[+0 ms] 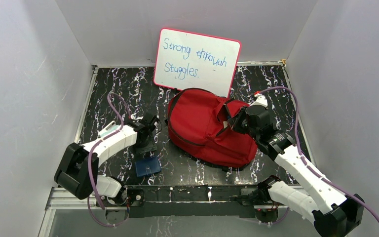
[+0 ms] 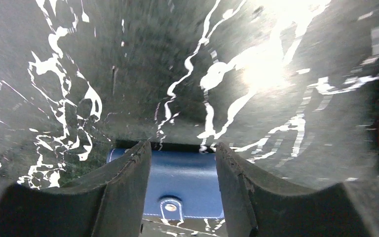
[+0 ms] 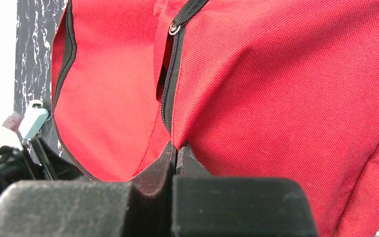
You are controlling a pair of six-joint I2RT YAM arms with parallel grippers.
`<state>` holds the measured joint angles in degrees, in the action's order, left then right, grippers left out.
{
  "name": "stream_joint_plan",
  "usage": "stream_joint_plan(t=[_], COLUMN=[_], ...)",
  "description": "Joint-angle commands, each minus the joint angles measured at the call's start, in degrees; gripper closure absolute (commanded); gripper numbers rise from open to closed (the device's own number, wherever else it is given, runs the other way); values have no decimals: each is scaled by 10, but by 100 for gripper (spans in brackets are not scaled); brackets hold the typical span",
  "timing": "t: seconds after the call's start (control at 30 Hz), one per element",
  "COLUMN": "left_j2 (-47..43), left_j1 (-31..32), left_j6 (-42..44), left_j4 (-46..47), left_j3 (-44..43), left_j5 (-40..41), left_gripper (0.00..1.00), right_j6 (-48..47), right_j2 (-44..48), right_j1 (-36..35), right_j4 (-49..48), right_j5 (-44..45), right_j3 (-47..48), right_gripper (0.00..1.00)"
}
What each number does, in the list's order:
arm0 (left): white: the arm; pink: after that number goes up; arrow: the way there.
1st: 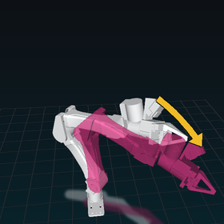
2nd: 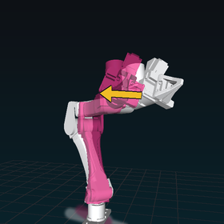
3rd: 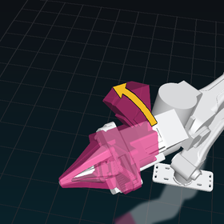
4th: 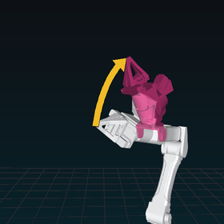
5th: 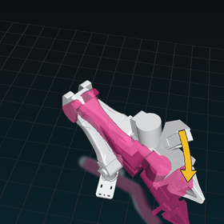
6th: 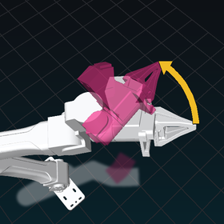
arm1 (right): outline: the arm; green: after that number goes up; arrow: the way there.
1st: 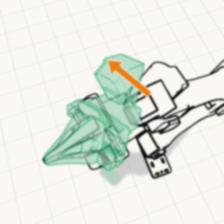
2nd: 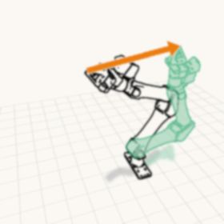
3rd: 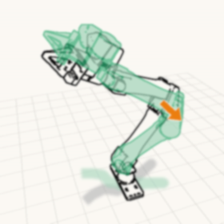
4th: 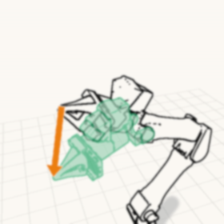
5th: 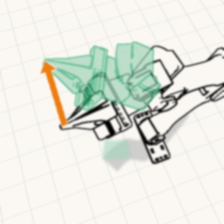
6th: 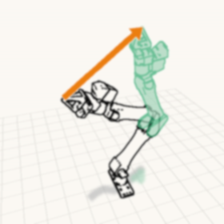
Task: Pack the student bag
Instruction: Move the personal item to the center of the board, then pick up the student bag at the center of the board.
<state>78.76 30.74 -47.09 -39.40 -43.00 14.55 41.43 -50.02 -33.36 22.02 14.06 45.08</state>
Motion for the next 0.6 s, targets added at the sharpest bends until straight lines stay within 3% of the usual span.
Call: stream_joint_plan(t=[0.0, 0.13, 0.27, 0.3, 0.37, 0.57], left_j2=[-11, -33, -87, -88, -67, 26], left_j1=[1, 1, 1, 0, -2, -20], left_j6=[17, 62, 156, 173, 198, 242], left_j4=[-34, -12, 146, 182, 205, 254], left_j3=[-112, -199, -187, -186, -199, -241], left_j5=[52, 51, -44, -60, -83, -173], left_gripper=[50, 48, 43, 37, 27, 18], right_j6=[3, 1, 1, 1, 0, -3], right_j2=[1, 12, 18, 17, 13, 11], right_j1=[2, 1, 2, 2, 1, 2], right_j4=[-27, -18, -16, -17, -15, -12], right_j5=[-8, 5, 13, 13, 10, 10], right_j3=[0, 2, 1, 2, 6, 14], right_gripper=[100, 100, 100, 100, 100, 100])
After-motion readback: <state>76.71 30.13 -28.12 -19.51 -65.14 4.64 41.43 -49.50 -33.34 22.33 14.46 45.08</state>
